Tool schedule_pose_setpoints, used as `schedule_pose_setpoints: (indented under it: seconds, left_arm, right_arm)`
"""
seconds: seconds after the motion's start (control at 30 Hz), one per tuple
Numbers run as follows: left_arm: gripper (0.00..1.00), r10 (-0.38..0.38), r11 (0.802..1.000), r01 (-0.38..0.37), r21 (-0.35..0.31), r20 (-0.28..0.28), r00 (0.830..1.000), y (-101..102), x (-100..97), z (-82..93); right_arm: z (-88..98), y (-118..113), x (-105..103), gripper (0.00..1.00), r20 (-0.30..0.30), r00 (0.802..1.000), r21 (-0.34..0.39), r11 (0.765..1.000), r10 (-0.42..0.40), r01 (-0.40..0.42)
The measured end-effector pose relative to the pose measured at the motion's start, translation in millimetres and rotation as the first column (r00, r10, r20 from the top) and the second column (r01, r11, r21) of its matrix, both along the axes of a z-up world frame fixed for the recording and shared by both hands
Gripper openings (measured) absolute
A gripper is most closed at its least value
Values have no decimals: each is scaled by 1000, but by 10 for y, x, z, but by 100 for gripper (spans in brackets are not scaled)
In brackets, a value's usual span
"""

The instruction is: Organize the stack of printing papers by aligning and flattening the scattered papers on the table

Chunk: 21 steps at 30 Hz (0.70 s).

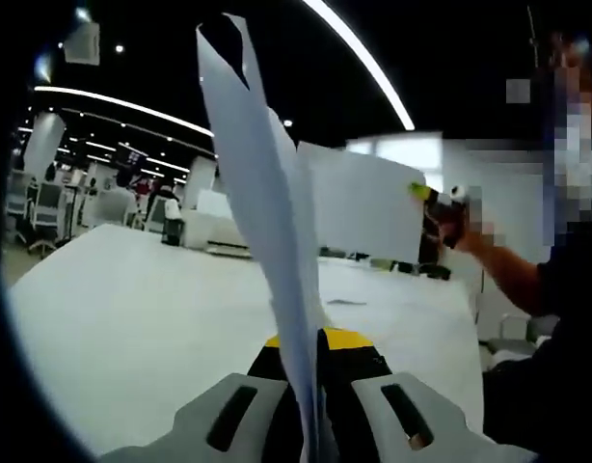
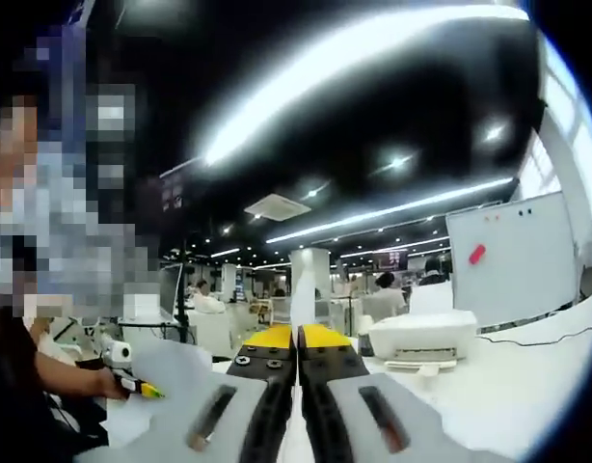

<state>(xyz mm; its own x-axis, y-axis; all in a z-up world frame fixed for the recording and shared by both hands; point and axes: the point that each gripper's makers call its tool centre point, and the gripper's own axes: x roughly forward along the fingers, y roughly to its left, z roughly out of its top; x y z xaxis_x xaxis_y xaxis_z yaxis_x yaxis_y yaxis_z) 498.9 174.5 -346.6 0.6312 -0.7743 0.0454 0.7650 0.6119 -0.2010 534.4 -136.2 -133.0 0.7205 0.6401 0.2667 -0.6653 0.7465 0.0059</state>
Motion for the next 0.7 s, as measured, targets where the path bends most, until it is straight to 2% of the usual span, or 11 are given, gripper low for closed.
schedule_pose_setpoints:
  seconds: [0.4,0.7]
  left_arm:
    - [6,31,998,-31,46,7,1000,34,56,-58]
    - [6,37,998,-37,43,5,999,67,88,-68]
  right_arm:
    - [198,163,-200,0,37,998,33,998,56,-57]
    - [269,317,-350,0,56,994,41,995,93,-96]
